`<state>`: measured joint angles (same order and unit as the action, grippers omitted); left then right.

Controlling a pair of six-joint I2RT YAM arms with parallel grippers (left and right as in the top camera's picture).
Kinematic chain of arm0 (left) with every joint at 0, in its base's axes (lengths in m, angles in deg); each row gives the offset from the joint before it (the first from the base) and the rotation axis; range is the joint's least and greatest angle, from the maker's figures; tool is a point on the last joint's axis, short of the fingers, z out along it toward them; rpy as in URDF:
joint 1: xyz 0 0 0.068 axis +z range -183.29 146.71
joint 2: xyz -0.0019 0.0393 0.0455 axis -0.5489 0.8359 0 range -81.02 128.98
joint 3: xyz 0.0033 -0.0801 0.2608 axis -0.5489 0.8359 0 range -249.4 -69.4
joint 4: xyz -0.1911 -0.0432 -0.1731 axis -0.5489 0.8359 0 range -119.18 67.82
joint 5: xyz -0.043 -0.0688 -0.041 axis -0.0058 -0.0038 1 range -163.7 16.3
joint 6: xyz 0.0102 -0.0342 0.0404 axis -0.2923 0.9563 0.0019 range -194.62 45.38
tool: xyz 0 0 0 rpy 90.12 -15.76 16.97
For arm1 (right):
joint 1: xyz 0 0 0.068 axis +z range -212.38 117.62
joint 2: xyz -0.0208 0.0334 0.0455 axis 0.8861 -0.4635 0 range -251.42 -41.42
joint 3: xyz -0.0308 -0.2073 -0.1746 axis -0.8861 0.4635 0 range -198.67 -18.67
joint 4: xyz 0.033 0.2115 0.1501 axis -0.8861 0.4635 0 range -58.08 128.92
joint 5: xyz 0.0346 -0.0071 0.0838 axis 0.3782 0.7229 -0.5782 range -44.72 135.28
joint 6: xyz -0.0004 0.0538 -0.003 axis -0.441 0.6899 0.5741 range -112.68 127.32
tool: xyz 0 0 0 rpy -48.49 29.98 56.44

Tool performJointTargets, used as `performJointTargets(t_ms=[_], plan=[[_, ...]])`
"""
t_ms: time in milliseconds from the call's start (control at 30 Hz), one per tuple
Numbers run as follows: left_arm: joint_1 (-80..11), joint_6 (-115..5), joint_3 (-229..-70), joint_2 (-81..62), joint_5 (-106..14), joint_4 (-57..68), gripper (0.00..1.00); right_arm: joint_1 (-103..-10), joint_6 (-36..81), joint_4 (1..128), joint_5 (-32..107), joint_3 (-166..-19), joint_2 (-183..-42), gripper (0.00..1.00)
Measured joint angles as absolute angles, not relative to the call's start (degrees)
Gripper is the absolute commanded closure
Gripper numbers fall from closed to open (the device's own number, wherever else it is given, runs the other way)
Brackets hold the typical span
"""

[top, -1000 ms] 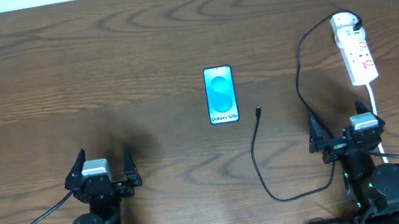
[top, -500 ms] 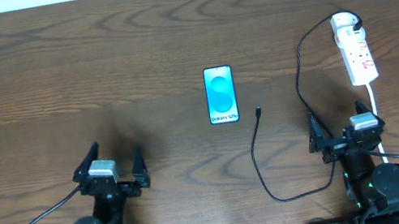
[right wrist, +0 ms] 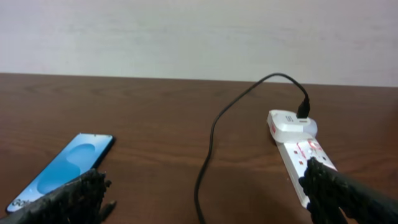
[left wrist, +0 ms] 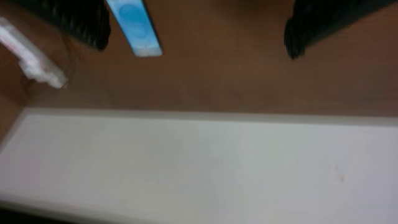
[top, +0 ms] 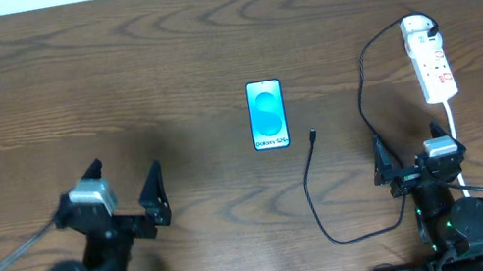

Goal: Plug charger to phone and switch on socket
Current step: 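Move the left gripper over the blue phone and lower it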

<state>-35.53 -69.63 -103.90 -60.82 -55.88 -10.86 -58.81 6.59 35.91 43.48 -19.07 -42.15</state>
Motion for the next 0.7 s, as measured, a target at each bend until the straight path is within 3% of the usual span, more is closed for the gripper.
performJointTargets(t_ms=[433,700], plan=[[-35.53,-64.66,-122.02,-35.72,-39.09,-8.08,0.09,-58.81,6.59,35.93,43.59,-19.07,-42.15,0.01],[-39.62,-62.61,-149.05,-9.61,-42.37,22.24,0.08,-58.81,6.59,35.91,43.61,-19.07,-42.17,0.01]])
